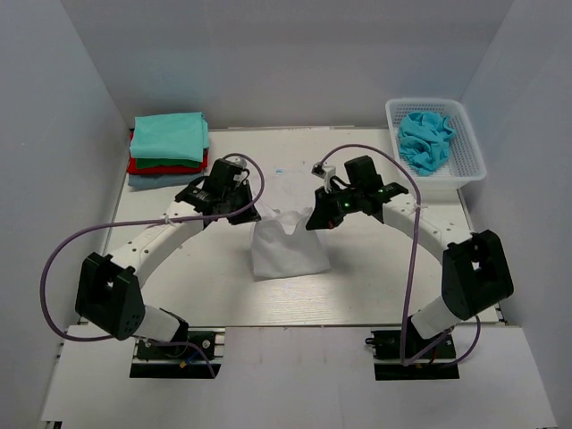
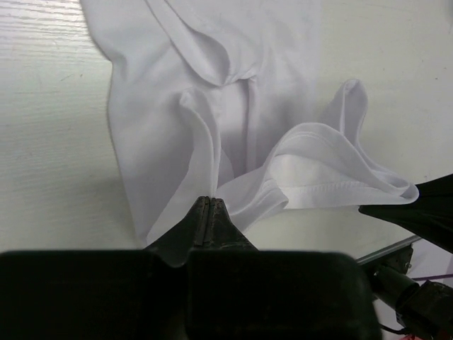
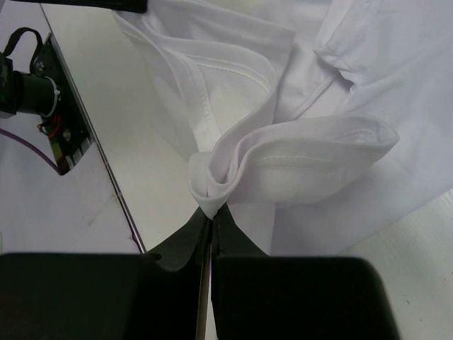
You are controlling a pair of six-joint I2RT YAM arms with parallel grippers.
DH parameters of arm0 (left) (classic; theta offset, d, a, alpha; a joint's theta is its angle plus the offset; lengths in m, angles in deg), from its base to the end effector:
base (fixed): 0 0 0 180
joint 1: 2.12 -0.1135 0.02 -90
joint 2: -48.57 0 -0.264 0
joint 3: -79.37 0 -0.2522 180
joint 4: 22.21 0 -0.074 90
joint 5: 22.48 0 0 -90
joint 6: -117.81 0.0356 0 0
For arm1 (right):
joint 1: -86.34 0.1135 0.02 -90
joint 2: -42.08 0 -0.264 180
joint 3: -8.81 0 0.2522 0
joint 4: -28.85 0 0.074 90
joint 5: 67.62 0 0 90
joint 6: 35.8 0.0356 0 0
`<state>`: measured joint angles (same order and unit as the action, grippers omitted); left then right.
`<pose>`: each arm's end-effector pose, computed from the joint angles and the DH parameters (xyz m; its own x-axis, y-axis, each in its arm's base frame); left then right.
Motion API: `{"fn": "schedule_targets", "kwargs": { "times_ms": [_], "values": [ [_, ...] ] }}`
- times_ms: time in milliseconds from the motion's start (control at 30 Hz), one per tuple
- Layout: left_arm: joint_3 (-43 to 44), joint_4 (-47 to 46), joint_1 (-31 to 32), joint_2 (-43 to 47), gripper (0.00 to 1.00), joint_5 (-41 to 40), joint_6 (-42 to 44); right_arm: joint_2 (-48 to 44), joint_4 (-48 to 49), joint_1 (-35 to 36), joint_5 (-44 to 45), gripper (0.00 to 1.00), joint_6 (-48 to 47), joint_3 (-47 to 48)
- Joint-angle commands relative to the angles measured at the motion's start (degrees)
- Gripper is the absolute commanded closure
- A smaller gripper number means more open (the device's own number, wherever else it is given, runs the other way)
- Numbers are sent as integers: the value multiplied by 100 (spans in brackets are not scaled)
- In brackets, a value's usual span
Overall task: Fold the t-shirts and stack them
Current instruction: Fold the folded rectangular tshirt in 1/3 of the way
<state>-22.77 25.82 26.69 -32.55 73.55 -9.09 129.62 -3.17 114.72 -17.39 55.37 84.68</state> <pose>0.2606 -0.1476 0.2746 -0.8691 -0.2035 -0.4509 0.0187 0.8973 -0.4410 0.2786 0.1764 0.2562 -0.6234 -0.3189 -0.7139 -0.7597 0.4630 0.4566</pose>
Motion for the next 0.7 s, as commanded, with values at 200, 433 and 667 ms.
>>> {"fn": "schedule_targets", "kwargs": {
  "times_ms": [200,433,667],
  "values": [
    [541,46,-113,-720,100,-1173,-54,1052,-63,-184,531,100,-22,942],
    [1026,46,-253,-1554,100,-1367,-1,1581,-187,-491,716,100,-11,1418],
    [1280,-174,-430,-1898,100,-1376,-1,2090,-125,-702,356,100,-3,1699]
  ]
}}
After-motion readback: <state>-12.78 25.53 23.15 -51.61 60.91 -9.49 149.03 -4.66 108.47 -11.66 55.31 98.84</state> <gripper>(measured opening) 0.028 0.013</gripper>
